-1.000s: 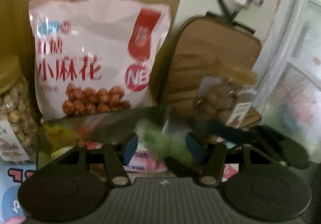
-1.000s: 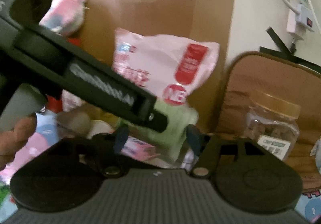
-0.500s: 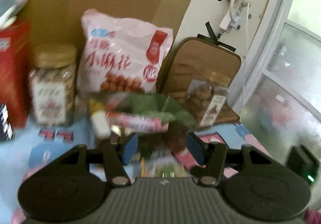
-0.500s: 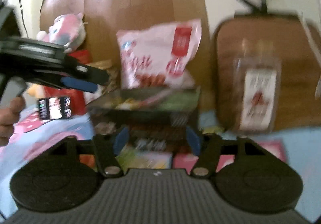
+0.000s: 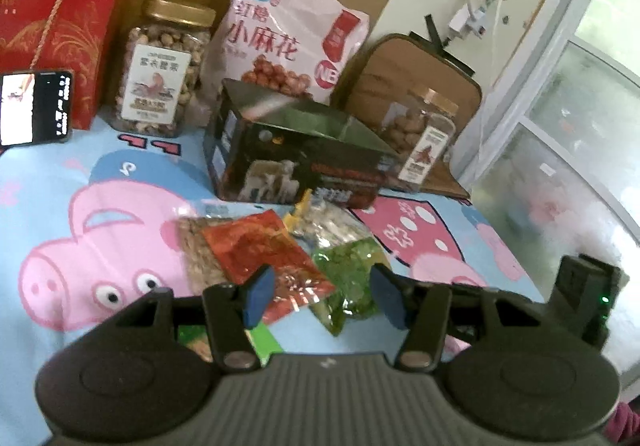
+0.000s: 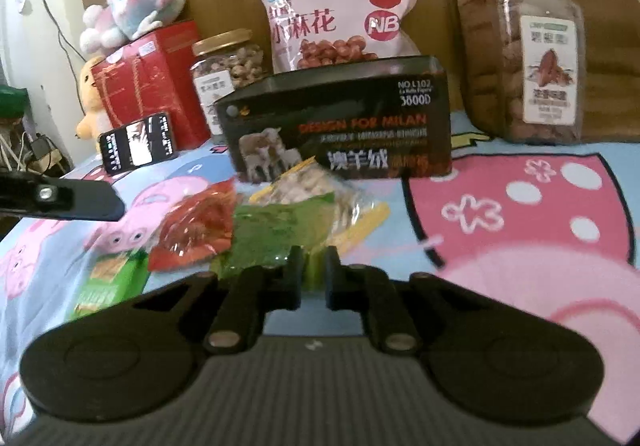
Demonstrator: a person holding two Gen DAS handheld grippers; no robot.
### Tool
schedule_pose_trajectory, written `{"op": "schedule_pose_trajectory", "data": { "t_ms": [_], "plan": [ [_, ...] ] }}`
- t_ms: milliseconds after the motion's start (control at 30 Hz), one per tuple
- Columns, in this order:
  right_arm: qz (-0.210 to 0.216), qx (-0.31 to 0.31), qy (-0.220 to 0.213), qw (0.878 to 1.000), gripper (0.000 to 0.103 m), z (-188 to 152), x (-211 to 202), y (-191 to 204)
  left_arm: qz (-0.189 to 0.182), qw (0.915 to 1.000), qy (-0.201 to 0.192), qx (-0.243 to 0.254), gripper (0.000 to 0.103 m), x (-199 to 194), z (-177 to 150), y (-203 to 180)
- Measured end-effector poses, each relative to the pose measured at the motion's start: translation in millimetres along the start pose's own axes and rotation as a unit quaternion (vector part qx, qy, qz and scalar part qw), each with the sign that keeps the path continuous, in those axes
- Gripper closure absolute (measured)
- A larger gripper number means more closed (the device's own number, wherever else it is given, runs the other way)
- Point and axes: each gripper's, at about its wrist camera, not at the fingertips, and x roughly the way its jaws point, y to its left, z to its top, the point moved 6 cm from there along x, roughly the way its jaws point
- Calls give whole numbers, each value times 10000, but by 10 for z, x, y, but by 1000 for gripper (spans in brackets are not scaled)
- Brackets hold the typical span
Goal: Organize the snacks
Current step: 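Move the left gripper down to the green translucent pouch, then close the left gripper on the green translucent pouch and lift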
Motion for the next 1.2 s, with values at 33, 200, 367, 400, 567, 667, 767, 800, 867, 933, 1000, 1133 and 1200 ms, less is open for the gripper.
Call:
{"op": "schedule_pose_trajectory", "data": {
  "t_ms": [33,200,367,400,567,667,767,800,867,933,1000,1133,1200],
  "plan": [
    [30,75,-33,10000,90,-27,-71,-10,-47,10000,11,9,50,0,-23,-30],
    [-210,182,-213,9994,90,-168,-454,-152,-316,9992,202,138,50,92,-151,-248],
    [-425,347,-187,9983,90,-348,-683,-297,-528,9964,592,298,43,335,-366,-498],
    [-379,424,-203,9982,90,-384,-716,-314,-550,9957,668,325,40,394,-402,-543],
    [-205,254,-188,9993,86,-443,-720,-256,-624,9923,1032,272,30,650,-548,-659],
    [-90,231,-137,9996,82,-483,-682,-247,-623,9925,983,380,33,701,-616,-735],
    [135,-139,-76,9998,55,-509,-710,-138,-457,9935,914,503,47,697,-641,-753],
    [103,-344,-65,9993,49,-527,-711,-81,-401,9937,904,517,52,691,-636,-743],
    [-93,-796,-48,9968,46,-561,-692,31,-465,9934,967,405,67,685,-623,-715],
    [-167,-1090,0,9939,42,-584,-664,99,-448,9938,967,313,70,680,-620,-681],
    [-265,-1247,7,9918,42,-585,-643,120,-421,9943,912,364,72,660,-614,-693],
    [-236,-1120,-37,9934,49,-553,-616,73,-446,9951,634,618,80,555,-526,-793],
    [-173,-1089,-104,9938,61,-527,-591,105,-554,9951,497,654,86,490,-420,-825]
  ]
}}
